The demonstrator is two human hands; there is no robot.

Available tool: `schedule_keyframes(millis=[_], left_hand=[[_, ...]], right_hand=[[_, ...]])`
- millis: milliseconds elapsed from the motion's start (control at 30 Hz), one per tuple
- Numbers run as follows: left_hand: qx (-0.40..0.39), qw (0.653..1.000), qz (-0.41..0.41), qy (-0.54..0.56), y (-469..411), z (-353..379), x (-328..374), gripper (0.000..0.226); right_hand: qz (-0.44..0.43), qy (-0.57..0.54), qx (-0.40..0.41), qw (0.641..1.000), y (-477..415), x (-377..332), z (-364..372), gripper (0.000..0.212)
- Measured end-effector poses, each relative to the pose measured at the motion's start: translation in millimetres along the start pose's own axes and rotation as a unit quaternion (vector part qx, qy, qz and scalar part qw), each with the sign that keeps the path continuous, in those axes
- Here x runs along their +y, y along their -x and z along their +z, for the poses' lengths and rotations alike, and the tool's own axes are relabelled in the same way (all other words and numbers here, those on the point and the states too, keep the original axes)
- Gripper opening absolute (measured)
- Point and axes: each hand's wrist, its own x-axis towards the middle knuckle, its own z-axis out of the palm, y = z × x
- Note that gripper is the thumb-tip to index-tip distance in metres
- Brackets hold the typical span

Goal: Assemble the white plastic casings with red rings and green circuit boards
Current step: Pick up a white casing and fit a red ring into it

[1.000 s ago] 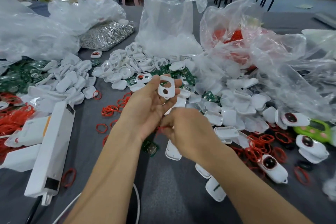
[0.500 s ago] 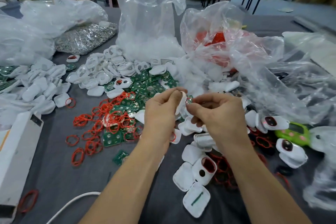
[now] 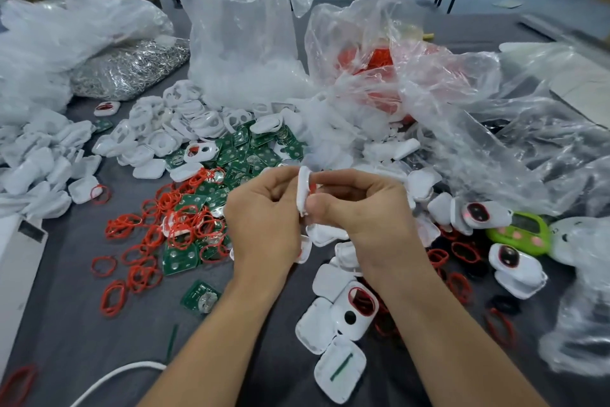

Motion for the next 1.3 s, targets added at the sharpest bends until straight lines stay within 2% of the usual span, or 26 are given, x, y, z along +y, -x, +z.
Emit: schedule_keyframes(millis=[133,200,267,367,467,600,733,833,900,967,1033,1100,1167,1300], left_hand=[[-0.147,0.989,0.013,0.024,1.3,-2.3,4.8,0.028],[-0.231,0.971,-0.027,0.065,0.1,-5.6,5.9,0.050],[-0.265,0.954,-0.090,0.110,-1.3,-5.8,8.9,0.057],[-0.190,0.966,-0.115,0.133,2.0,0.8,11.4,0.024],[-0.120,0.978,-0.112,0.132,4.3,4.4,12.7,0.015],[-0.106,0.958,-0.183,0.193,3.8,3.6,19.7,0.013],[-0.112,0.932,-0.237,0.249,5.5,4.8,23.7,0.017],[-0.119,0.929,-0.239,0.256,4.1,6.3,20.8,0.015],[-0.121,0.939,-0.219,0.236,2.8,7.0,17.2,0.013],[-0.113,0.954,-0.187,0.204,0.9,6.4,13.6,0.018],[-0.111,0.965,-0.159,0.174,0.4,5.7,10.9,0.027],[-0.124,0.972,-0.132,0.149,2.0,7.2,8.7,0.031],[-0.137,0.975,-0.105,0.137,4.8,9.7,6.8,0.030],[-0.164,0.978,-0.057,0.117,9.3,13.2,4.3,0.020]], right_hand=[[-0.085,0.051,0.060,0.993,-2.1,-0.6,-3.3,0.025],[-0.109,0.092,0.082,0.986,-3.8,-1.2,-8.5,0.025],[-0.132,0.155,0.097,0.974,-4.4,-0.6,-11.7,0.027],[-0.179,0.234,0.089,0.951,-1.9,1.8,-9.5,0.030],[-0.218,0.308,0.089,0.922,-0.2,4.3,-6.8,0.024],[-0.214,0.306,0.068,0.925,-2.3,4.9,-9.6,0.027],[-0.267,0.402,0.090,0.871,-6.3,4.5,-12.3,0.026],[-0.265,0.395,0.063,0.877,-7.9,5.4,-16.9,0.024],[-0.264,0.384,0.070,0.882,-7.7,3.9,-18.9,0.022],[-0.236,0.329,0.094,0.909,-8.2,0.8,-22.1,0.019],[-0.181,0.229,0.112,0.950,-8.9,-2.9,-25.3,0.013],[-0.147,0.157,0.115,0.970,-9.1,-3.7,-24.6,0.010],[-0.133,0.134,0.112,0.976,-7.9,-1.4,-19.2,0.011],[-0.124,0.170,0.100,0.973,-7.9,2.6,-16.3,0.016]])
